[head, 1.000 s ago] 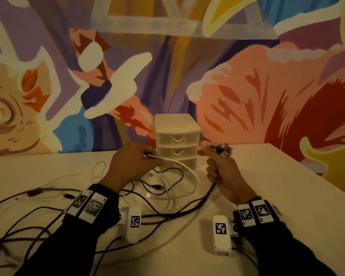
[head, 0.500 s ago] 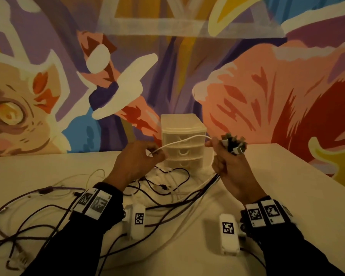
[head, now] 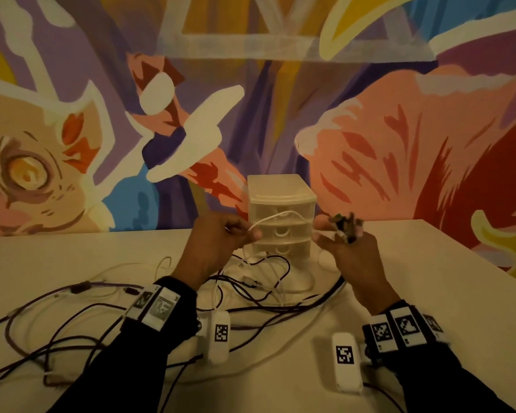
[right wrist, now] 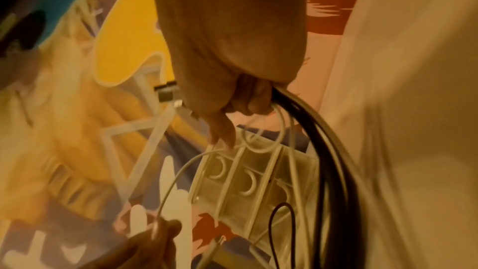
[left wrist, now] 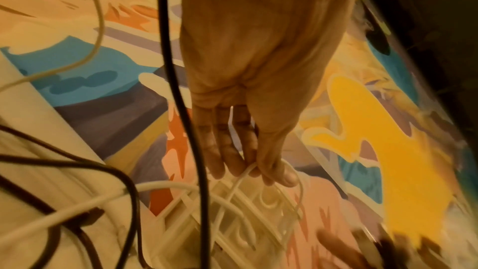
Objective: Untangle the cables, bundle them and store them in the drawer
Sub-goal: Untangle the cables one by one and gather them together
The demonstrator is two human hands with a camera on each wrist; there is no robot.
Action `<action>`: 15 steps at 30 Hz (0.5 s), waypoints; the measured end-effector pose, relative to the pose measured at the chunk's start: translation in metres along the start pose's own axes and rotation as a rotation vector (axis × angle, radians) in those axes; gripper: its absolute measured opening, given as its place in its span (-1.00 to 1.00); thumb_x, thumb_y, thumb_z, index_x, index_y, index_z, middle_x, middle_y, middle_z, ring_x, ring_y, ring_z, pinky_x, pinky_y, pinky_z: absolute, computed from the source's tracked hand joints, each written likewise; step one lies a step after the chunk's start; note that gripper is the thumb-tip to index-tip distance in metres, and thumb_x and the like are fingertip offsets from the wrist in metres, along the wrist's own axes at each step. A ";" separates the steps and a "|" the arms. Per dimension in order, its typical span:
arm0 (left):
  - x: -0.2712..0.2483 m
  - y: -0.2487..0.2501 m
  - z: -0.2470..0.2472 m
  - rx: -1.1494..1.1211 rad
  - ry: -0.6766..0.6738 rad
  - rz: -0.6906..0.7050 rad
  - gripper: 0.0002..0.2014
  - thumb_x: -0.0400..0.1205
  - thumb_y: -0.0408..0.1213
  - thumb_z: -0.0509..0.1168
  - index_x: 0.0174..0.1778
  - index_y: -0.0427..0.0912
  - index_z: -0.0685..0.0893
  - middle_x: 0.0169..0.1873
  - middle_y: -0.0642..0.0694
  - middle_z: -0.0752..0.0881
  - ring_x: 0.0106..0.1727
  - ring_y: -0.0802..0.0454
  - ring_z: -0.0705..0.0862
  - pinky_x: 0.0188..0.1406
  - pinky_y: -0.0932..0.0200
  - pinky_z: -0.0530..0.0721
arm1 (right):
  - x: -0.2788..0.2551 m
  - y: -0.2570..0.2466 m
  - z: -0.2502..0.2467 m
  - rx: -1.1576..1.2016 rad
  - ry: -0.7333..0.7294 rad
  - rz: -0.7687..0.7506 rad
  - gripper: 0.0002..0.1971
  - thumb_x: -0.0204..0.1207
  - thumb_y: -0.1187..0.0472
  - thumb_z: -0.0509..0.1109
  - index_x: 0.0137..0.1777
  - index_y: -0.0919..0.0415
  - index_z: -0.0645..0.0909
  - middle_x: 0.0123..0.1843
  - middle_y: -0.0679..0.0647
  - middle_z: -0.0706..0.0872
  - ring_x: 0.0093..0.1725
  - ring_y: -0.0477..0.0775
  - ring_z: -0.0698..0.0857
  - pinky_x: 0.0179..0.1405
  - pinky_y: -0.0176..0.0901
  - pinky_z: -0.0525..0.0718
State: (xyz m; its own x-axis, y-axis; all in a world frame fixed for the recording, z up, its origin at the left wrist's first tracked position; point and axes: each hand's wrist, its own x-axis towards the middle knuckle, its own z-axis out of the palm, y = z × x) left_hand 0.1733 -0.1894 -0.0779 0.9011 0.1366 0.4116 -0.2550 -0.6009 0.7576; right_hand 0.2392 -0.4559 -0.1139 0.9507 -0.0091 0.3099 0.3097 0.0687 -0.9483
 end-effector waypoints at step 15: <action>-0.009 0.005 0.031 0.330 -0.162 0.012 -0.71 0.52 0.32 0.57 -0.19 0.19 0.84 -0.17 0.24 0.82 -0.19 0.27 0.74 -0.08 0.00 0.78 | -0.002 -0.021 0.010 0.362 0.068 0.045 -0.78 0.55 0.10 0.73 -0.03 0.11 0.73 -0.35 0.01 0.45 -0.49 -0.09 0.27 -0.49 -0.16 0.27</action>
State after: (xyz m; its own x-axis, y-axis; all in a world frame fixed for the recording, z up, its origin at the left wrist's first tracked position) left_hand 0.1749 -0.2177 -0.0938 0.9494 0.0177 0.3136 -0.1623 -0.8271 0.5381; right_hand 0.2311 -0.4478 -0.0934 0.9658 -0.0631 0.2514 0.2543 0.4186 -0.8719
